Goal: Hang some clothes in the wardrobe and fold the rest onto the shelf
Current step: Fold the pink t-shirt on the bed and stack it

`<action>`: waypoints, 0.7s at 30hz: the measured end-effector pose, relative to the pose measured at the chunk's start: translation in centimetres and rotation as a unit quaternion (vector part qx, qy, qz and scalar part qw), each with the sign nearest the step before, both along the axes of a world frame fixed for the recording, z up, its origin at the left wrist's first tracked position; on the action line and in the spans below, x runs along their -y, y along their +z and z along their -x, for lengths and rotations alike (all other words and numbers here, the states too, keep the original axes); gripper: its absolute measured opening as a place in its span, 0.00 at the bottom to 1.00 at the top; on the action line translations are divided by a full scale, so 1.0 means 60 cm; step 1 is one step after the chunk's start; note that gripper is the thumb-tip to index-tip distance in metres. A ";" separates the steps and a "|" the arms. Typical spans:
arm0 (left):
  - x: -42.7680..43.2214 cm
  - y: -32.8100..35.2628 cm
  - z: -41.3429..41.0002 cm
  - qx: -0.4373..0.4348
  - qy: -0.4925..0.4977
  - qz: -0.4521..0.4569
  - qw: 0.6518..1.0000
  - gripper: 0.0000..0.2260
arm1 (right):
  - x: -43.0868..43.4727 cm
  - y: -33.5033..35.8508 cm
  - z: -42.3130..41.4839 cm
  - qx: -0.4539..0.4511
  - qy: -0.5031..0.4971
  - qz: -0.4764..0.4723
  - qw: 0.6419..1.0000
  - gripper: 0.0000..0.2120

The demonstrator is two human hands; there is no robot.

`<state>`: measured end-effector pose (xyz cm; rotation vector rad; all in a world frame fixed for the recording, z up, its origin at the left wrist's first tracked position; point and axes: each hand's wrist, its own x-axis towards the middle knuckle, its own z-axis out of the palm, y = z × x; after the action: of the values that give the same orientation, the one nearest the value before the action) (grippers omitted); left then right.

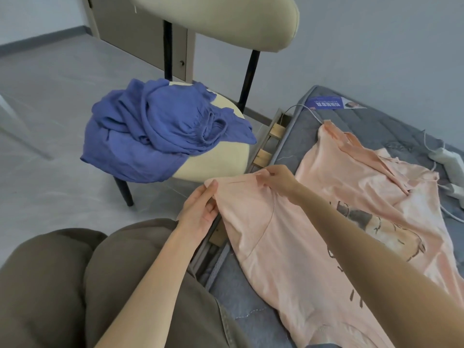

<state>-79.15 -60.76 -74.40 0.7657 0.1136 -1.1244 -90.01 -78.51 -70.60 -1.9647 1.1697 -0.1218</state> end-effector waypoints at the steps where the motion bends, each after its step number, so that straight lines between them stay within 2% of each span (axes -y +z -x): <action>1: 0.001 0.008 0.003 0.014 -0.007 0.012 1.000 0.02 | 0.001 0.010 0.007 0.029 -0.013 -0.004 0.999 0.07; 3: 0.005 0.031 0.012 0.057 -0.037 0.029 0.997 0.01 | 0.005 0.030 0.029 0.076 -0.027 -0.023 0.996 0.06; 6: 0.017 0.078 0.041 0.158 -0.127 0.038 0.978 0.05 | 0.011 0.053 0.072 0.094 -0.017 -0.002 0.995 0.07; 9: 0.028 0.119 0.095 0.298 -0.264 0.012 0.917 0.07 | 0.020 0.063 0.124 0.080 -0.018 0.045 0.996 0.09; 12: 0.038 0.120 0.159 0.370 -0.361 -0.009 0.856 0.08 | 0.023 0.066 0.183 0.066 -0.021 0.063 0.996 0.12; 16: 0.036 0.083 0.219 0.536 -0.417 -0.007 0.734 0.07 | 0.017 0.027 0.258 0.016 -0.074 -0.009 0.997 0.15; 19: 0.022 0.068 0.215 0.659 -0.390 -0.025 0.642 0.13 | 0.013 -0.007 0.288 0.000 -0.188 -0.023 0.982 0.17; 20: 0.017 0.063 0.207 0.704 -0.386 -0.036 0.595 0.17 | 0.012 -0.013 0.291 0.023 -0.242 -0.041 0.969 0.16; 21: 0.012 0.058 0.198 0.752 -0.389 -0.055 0.530 0.20 | 0.011 -0.018 0.292 0.046 -0.282 -0.058 0.956 0.14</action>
<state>-91.05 -61.48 -70.90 1.7639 -1.8288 -0.8480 -107.53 -79.18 -71.68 -1.4603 1.6075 -0.4254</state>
